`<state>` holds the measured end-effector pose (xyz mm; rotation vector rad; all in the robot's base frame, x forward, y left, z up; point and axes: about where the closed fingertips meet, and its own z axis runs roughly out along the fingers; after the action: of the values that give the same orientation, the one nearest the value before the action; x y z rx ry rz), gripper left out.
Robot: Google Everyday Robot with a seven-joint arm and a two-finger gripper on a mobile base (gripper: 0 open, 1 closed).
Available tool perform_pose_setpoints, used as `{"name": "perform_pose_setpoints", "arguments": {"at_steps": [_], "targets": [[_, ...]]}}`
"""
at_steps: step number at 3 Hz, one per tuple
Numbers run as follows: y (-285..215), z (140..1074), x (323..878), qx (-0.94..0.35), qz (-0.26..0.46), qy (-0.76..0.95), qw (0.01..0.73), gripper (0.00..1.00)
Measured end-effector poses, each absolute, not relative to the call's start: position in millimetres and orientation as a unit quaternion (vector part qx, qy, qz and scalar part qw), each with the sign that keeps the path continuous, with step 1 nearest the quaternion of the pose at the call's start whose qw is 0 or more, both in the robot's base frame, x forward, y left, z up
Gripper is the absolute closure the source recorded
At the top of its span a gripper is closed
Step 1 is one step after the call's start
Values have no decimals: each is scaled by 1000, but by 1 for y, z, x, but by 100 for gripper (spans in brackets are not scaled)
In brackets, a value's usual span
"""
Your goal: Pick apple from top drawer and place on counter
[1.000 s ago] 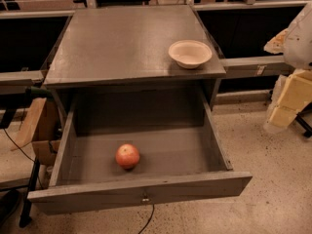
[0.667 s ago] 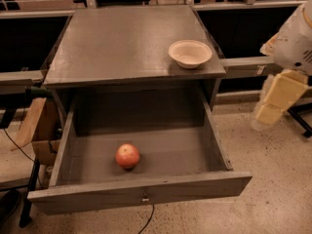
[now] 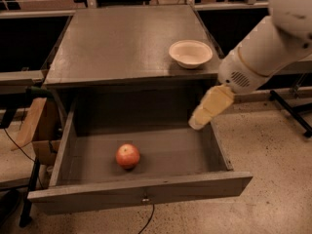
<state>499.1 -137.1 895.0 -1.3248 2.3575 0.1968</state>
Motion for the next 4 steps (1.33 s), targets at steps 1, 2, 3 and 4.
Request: {"name": "perform_pose_setpoints", "arguments": {"at_steps": [1,2,3,4], "targets": [[-88,858,511,-449,116,854,237,0],[-31,824,525,-438,150,845,268,0],[11,806,543,-440,167,831,296,0],[42,785,554,-452,174,824,295,0]]}}
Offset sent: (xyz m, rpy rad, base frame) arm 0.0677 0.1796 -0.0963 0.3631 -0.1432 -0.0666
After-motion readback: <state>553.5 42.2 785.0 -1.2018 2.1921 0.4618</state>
